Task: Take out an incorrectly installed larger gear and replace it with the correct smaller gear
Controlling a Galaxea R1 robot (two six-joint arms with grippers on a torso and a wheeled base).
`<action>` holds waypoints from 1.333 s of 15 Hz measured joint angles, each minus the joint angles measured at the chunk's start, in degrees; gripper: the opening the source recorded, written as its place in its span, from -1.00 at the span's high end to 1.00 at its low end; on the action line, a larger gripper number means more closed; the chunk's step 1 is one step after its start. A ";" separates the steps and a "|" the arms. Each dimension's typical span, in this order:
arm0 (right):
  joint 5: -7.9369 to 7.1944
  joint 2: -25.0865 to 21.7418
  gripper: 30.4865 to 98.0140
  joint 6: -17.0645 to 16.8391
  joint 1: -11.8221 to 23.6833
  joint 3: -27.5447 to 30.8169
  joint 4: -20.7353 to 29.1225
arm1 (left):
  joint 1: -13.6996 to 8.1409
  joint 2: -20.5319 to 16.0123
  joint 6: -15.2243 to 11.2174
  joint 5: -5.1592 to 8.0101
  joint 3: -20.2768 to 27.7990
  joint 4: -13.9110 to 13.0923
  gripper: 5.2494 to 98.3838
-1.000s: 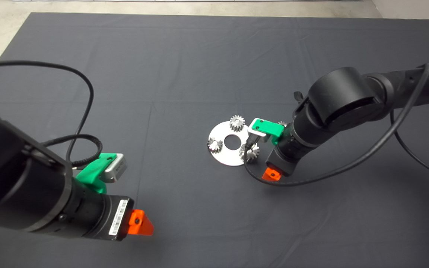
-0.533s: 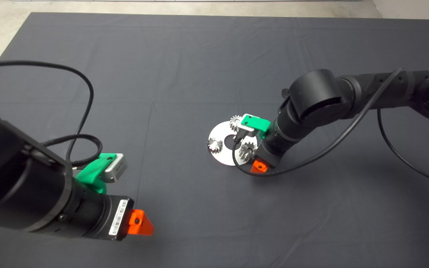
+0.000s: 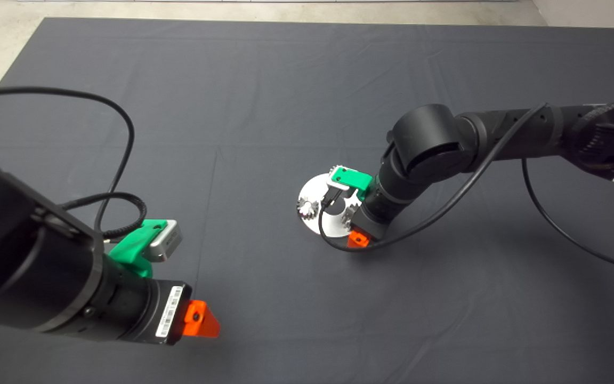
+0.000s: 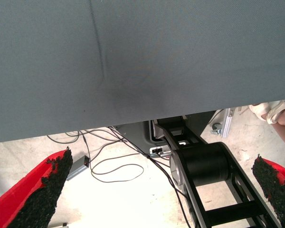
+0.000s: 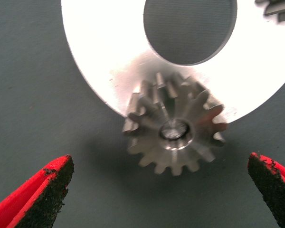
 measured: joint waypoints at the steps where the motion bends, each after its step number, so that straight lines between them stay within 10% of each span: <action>1: 0.00 0.04 -0.97 -0.40 -0.13 -0.51 -0.30 | 0.00 0.00 0.00 0.00 0.00 0.00 -0.99; 20: 0.05 2.04 -0.79 -1.25 -1.29 -3.72 -2.27 | 0.00 0.00 0.00 -0.02 0.00 0.00 -0.99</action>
